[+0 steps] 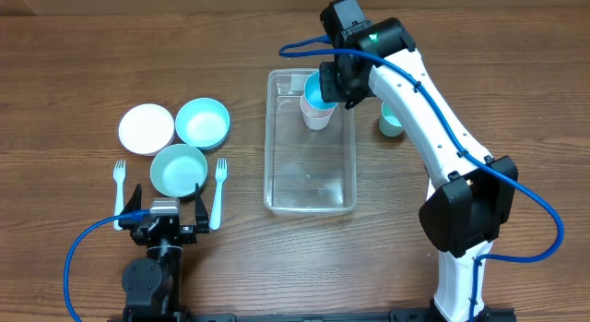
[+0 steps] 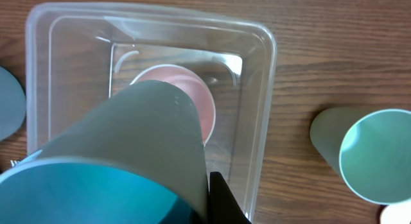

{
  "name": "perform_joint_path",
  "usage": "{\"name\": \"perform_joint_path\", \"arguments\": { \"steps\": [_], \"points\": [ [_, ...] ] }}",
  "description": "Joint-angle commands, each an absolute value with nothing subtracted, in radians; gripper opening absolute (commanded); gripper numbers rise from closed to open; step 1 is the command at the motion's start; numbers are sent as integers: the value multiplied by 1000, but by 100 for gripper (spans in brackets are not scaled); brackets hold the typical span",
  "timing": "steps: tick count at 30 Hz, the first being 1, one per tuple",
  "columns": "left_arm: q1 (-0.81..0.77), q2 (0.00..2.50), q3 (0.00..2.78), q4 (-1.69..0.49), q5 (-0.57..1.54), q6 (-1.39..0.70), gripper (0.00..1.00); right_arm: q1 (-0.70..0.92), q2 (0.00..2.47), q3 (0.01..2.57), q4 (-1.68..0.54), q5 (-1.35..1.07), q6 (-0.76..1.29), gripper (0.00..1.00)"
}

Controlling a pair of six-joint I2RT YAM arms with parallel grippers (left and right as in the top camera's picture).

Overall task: Pack container
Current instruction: 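Carry the light-blue cup and stack it into the pink cup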

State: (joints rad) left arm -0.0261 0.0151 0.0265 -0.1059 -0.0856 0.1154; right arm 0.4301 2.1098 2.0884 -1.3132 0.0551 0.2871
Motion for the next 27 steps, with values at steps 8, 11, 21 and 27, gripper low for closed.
{"name": "perform_joint_path", "arguments": {
  "steps": [8, 11, 21, 27],
  "points": [
    [-27, 6, 21, -104, -73, 134, 100, 433, 2159, 2094, -1306, 50, 293, 4],
    [-27, 6, 21, -104, -73, 134, 100, 433, 2159, 2094, -1297, 50, 293, 33],
    [-27, 6, 21, -104, -73, 134, 100, 426, 2156, 2130, -1293, 51, 299, 82],
    [-27, 6, 21, -104, -73, 134, 100, 324, 2107, 2206, -1420, 53, 372, 82]
  ]
}}
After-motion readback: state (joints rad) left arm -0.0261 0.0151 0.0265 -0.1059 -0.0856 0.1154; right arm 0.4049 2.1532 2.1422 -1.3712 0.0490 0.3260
